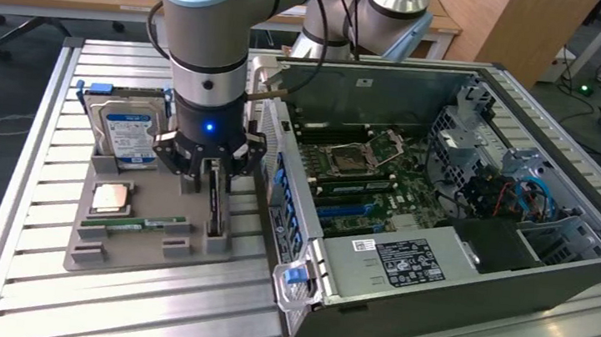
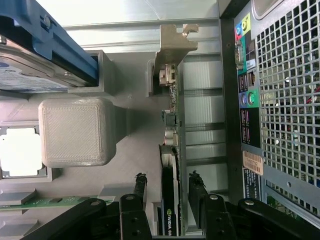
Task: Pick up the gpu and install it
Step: 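Pick up the gpu and move the gpu toward the slot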
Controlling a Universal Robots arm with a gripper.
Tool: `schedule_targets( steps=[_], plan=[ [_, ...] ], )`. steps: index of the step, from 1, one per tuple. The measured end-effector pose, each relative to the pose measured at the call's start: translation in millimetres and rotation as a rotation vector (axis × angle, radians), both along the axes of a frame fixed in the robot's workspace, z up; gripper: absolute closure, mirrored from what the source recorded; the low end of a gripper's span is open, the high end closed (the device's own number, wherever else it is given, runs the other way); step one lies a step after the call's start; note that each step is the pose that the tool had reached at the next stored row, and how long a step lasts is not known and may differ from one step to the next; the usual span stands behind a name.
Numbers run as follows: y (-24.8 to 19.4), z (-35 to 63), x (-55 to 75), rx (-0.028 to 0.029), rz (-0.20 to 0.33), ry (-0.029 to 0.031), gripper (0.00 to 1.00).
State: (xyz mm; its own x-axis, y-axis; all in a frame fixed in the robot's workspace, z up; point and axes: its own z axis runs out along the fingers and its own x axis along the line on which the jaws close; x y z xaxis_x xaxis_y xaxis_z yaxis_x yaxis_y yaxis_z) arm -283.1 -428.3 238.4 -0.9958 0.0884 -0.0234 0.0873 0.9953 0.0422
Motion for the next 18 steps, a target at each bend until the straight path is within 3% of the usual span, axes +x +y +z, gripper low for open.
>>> schedule_targets(
  steps=[18],
  plan=[
    [0.0, -2.7, 0.7, 0.0001, 0.0, -0.0002, 0.53]
  ],
)
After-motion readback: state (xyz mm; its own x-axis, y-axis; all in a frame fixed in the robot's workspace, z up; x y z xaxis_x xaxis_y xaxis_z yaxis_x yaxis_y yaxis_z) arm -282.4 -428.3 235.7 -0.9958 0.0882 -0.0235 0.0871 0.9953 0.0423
